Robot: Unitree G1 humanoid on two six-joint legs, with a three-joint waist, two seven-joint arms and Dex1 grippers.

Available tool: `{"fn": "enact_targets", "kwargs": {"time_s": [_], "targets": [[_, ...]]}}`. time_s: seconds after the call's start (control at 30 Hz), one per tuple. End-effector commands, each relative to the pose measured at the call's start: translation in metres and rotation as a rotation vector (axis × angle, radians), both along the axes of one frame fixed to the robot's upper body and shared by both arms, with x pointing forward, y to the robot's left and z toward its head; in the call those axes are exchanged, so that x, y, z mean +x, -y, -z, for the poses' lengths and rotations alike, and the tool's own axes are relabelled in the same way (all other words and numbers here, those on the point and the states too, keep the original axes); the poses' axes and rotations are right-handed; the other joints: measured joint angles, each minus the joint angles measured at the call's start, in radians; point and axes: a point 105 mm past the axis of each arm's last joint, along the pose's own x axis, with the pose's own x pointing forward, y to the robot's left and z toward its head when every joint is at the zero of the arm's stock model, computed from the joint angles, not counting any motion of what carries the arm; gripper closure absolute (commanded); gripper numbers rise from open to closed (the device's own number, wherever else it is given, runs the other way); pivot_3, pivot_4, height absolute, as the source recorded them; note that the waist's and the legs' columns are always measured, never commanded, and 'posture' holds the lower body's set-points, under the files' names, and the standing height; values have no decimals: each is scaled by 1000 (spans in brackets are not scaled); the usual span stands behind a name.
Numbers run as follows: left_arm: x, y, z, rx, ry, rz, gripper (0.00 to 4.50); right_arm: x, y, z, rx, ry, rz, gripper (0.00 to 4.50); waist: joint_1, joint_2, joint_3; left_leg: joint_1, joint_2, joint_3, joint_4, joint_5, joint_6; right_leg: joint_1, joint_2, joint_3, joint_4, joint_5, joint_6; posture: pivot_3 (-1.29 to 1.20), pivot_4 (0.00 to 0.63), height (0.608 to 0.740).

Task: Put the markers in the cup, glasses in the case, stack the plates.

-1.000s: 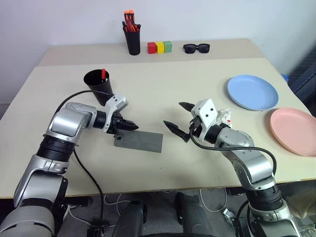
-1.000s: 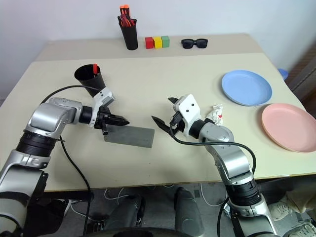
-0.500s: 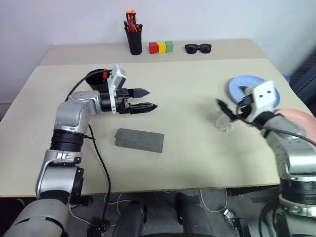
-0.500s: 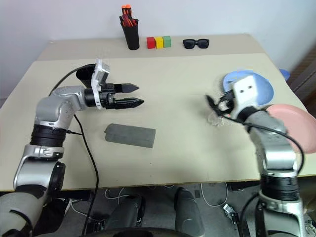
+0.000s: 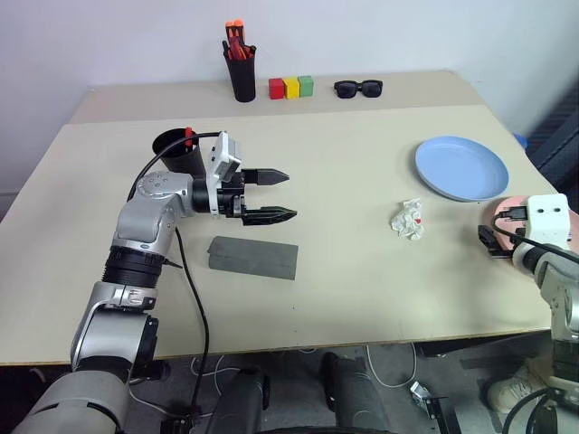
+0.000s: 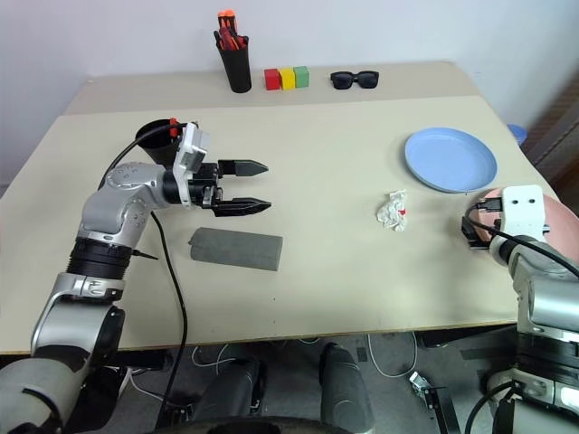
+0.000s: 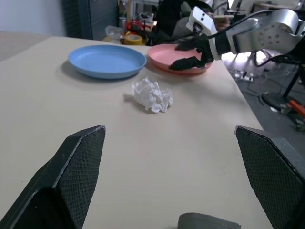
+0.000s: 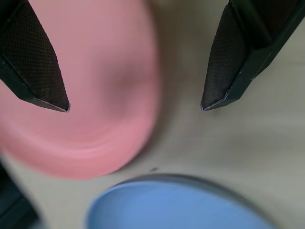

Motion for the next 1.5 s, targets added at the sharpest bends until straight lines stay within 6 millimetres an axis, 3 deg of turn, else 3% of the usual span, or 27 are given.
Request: {"fn": "enact_targets", "kwargs": {"time_s": [0.03,0.1,0.2,0.3,0.43,0.63,0.77,0.83,1.03,1.23,1.33,1.4,1.43,1.5], "targets": [[0,0,-7,-5,76,-19,41,0,1,-6,-3,15,-9,0,0,0,0,0,0,0,0,0,0,0,0,0,0,0,0,0,150,740],[-2,0,-6,-6,65,-11,41,-1,1,-2,0,-8,-23,0,2,0,0,0,0,0,0,0,0,0,0,0,0,0,0,0,150,740],[-1,0,-6,-1,70,-18,0,-5,7,15,-6,-101,10,858,2,0,0,0,0,0,0,0,0,0,0,0,0,0,0,0,150,740],[1,-1,-9,-9,82,-27,0,-7,9,22,-9,-148,25,2383,3,0,0,1,0,0,0,0,0,1,0,0,-1,0,0,0,150,740],[6,-4,-13,-31,57,-59,0,-2,12,10,-19,-110,47,4447,4,0,0,2,0,0,0,0,0,3,0,0,-2,0,0,0,150,740],[8,-5,-13,-30,62,-82,0,11,23,-28,-128,30,109,4447,2,0,0,5,0,0,0,0,0,6,0,0,-3,0,0,0,150,740],[11,-4,-14,-44,75,-103,0,32,6,-55,-171,162,30,4447,-4,0,0,5,0,0,-1,0,0,5,0,0,-3,0,0,0,150,740],[12,-5,-16,-53,86,-120,0,47,-11,-65,-216,197,-67,4447,-6,0,0,6,0,1,-2,0,0,6,0,0,-3,0,0,0,150,740],[16,-7,-20,-78,117,-173,0,94,-64,-57,-276,153,-320,4447,-6,0,0,8,0,2,-3,0,0,7,0,1,-3,0,0,0,150,740],[13,-16,-21,-67,126,-204,0,118,-83,-44,-259,136,-405,4447,-2,0,0,8,0,1,-3,0,0,7,0,1,-4,0,0,0,150,740],[11,-21,-19,-57,128,-228,0,122,-86,-50,-209,166,-423,3509,-3,0,0,7,0,1,-3,0,1,7,0,1,-5,0,0,0,150,740],[11,-22,-19,-68,120,-239,0,124,-83,-57,-214,196,-407,2521,-5,0,0,8,0,1,-4,-1,1,7,0,1,-5,0,0,0,150,740],[10,-22,-19,-70,120,-240,0,124,-81,-65,-198,234,-392,2020,-5,0,0,8,0,1,-4,-1,1,7,0,1,-5,0,0,0,150,740],[10,-21,-20,-78,119,-241,0,123,-82,-91,5,374,-369,1053,-5,0,0,8,0,1,-4,-1,1,7,0,1,-5,0,0,0,150,740]]}}
